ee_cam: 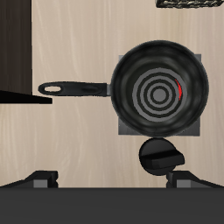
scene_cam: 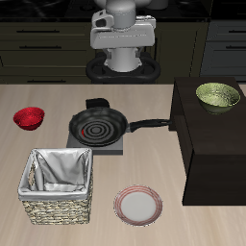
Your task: Place the red bowl in the basket
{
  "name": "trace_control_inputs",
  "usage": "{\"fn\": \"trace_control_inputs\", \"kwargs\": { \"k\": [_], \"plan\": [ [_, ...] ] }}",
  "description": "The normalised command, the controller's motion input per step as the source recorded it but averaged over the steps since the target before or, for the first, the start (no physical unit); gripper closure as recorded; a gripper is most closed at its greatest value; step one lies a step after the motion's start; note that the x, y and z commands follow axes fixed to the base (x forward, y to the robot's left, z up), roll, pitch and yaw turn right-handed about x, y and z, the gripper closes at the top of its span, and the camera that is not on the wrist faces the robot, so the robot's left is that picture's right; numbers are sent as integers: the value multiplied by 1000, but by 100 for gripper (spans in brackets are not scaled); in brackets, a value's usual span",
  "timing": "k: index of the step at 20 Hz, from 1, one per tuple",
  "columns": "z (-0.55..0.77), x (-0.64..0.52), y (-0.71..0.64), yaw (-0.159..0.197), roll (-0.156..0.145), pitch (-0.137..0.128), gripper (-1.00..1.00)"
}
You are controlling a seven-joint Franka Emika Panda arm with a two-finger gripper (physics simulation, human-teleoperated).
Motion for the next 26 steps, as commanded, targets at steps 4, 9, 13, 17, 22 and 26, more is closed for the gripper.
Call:
{"fn": "trace_control_inputs", "kwargs": {
  "k": [4,9,13,17,22,26],
  "plan": [
    [-71,130,-324,42,-56,6,-100],
    [-48,117,-454,23,-79,-13,-100],
    [-109,121,-353,-11,-15,47,-100],
    [-46,93,-311,-68,11,50,-100],
    [-3,100,-355,-14,21,-4,-100],
    [65,143,-425,-46,-7,-10,-100]
  ]
}}
